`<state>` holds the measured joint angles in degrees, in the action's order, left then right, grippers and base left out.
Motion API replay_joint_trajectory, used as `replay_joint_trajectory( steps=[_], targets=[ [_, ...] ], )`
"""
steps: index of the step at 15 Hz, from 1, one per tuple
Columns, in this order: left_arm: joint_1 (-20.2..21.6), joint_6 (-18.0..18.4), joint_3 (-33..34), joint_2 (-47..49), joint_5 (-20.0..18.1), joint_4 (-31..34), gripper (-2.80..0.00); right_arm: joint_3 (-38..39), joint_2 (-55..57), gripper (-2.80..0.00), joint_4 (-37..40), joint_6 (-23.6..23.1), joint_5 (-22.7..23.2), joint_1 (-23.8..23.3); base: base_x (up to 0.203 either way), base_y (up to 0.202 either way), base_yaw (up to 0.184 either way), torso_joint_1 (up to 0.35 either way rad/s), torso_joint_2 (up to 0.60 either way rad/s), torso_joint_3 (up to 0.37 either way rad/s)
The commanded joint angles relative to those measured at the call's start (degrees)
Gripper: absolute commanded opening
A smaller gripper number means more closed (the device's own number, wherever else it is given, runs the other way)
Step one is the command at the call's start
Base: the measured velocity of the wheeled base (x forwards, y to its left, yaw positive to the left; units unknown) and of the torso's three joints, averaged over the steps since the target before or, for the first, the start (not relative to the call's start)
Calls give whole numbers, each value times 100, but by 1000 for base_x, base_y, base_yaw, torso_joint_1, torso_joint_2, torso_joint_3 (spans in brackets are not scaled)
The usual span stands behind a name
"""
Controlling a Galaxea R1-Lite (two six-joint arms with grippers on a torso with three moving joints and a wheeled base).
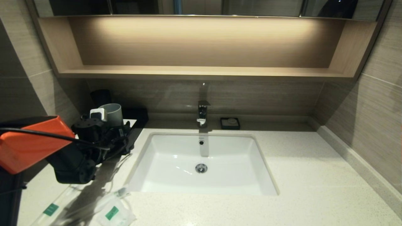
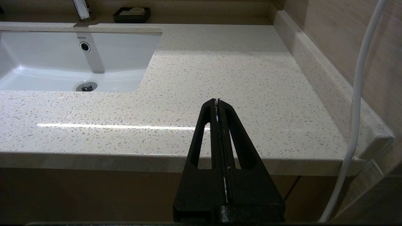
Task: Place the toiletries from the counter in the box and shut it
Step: Pick up the cup
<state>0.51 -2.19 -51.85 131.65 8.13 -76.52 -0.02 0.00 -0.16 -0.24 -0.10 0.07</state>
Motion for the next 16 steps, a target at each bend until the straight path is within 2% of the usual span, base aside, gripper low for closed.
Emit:
replay_joint_trajectory(
  steps=[1,16],
  targets=[
    [10,0,-36,19,4,-55,-280,5,-9,-280,-2,-7,1,1,0,0,0,0,0,0],
    [10,-72,-155,-286,33,-120,-280,5,-9,-280,-2,-3,1,1,0,0,0,0,0,0]
  ],
)
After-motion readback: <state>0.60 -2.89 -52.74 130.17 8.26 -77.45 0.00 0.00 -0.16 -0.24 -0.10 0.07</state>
